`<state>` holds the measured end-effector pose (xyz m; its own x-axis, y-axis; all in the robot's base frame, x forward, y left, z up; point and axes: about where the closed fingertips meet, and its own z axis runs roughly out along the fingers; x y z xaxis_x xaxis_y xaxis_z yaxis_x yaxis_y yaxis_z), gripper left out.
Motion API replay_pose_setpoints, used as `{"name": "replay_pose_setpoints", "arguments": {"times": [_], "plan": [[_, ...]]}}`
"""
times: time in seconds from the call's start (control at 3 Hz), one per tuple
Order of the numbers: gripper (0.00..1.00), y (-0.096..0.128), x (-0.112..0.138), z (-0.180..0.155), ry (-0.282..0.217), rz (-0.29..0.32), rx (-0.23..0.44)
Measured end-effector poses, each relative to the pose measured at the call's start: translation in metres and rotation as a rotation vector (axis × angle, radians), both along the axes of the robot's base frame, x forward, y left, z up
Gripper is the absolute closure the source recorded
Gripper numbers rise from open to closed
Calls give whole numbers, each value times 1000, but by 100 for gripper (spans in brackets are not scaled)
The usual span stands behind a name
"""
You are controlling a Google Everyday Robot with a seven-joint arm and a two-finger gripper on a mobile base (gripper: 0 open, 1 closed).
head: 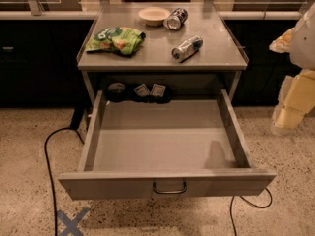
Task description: Place redbull can into top drawer
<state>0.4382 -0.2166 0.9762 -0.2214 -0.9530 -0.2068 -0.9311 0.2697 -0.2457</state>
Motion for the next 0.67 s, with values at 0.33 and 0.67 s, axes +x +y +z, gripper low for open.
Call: {"name": "replay_pose_setpoints", "arguments": {"times": [0.33, 0.67], "plan": [[0, 0, 0, 0, -1, 0, 0], [0, 12, 24, -2, -21, 54, -26]]}}
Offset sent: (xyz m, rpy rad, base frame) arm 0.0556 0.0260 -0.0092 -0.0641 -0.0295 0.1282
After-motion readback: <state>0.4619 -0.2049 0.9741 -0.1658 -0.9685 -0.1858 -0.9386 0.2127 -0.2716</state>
